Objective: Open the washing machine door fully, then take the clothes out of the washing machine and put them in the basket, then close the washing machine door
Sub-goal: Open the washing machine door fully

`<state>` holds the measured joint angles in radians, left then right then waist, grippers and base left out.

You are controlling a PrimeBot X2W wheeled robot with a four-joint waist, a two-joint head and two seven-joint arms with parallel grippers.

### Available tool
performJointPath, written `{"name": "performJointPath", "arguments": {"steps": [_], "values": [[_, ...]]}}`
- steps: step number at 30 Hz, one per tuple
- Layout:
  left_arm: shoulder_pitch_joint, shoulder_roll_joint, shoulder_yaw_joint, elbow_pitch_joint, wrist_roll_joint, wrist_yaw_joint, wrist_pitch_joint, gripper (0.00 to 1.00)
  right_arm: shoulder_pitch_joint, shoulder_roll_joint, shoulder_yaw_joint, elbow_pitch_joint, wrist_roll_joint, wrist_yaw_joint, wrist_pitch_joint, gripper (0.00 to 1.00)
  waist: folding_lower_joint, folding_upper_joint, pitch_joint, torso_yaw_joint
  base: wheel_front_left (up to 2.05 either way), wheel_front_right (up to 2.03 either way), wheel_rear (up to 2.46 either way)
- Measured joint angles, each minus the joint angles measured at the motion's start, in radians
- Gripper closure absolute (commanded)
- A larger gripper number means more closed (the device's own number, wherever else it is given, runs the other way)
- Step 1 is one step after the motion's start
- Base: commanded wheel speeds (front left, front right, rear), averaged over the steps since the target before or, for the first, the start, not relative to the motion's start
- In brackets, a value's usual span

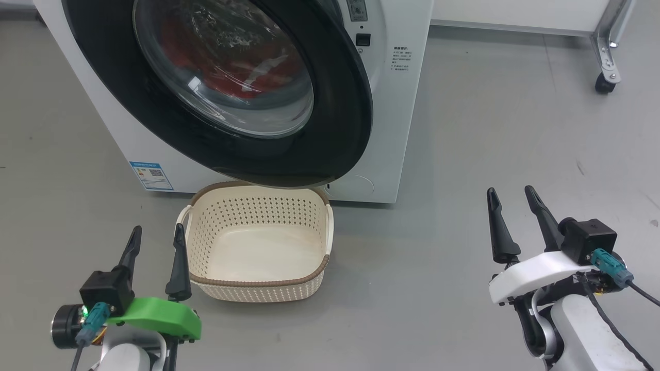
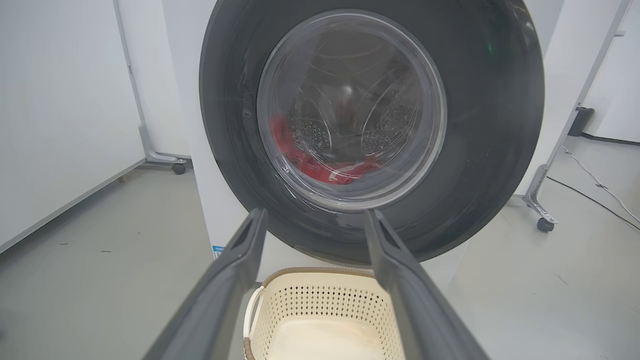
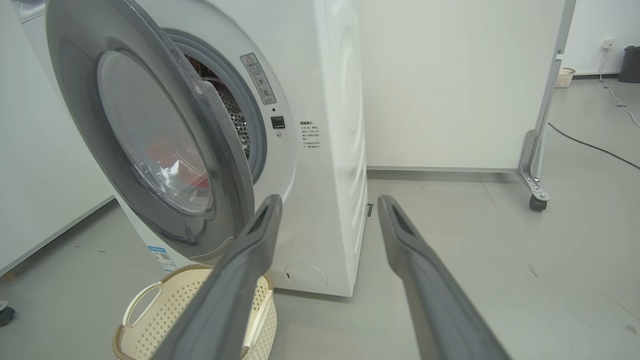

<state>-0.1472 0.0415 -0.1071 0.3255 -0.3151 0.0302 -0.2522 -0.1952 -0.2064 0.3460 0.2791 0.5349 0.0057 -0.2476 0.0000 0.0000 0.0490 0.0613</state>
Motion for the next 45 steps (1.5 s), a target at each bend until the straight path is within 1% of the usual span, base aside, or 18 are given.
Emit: {"name": "performJointPath", "arguments": {"steps": [29,38,43,45], "values": [[0.0,-0.001,0.005,-0.006,0.0,-0.002,0.0,0.0,0.006,0.004,-0.015,-0.028,-0.016,0.0,0.0,0.0,0.0,0.0,0.019,0.008,0.0,0.0,0.0],[-0.002,-0.002,-0.002,-0.022,0.0,-0.01,0.0,0.0,-0.012,-0.001,-0.031,-0.073,-0.018,0.002,0.0,0.0,0.0,0.0,0.061,0.015,0.0,0.0,0.0],[-0.008,-0.002,-0.015,-0.03,0.0,-0.018,0.0,0.0,-0.077,-0.035,-0.028,-0.096,-0.026,0.02,0.016,0.0,0.0,0.0,0.101,0.023,0.0,0.0,0.0],[-0.021,-0.003,-0.021,-0.035,0.0,-0.019,0.0,0.0,-0.112,-0.053,-0.028,-0.107,-0.037,0.021,0.032,0.0,0.0,0.0,0.119,0.028,0.0,0.0,0.0]]}}
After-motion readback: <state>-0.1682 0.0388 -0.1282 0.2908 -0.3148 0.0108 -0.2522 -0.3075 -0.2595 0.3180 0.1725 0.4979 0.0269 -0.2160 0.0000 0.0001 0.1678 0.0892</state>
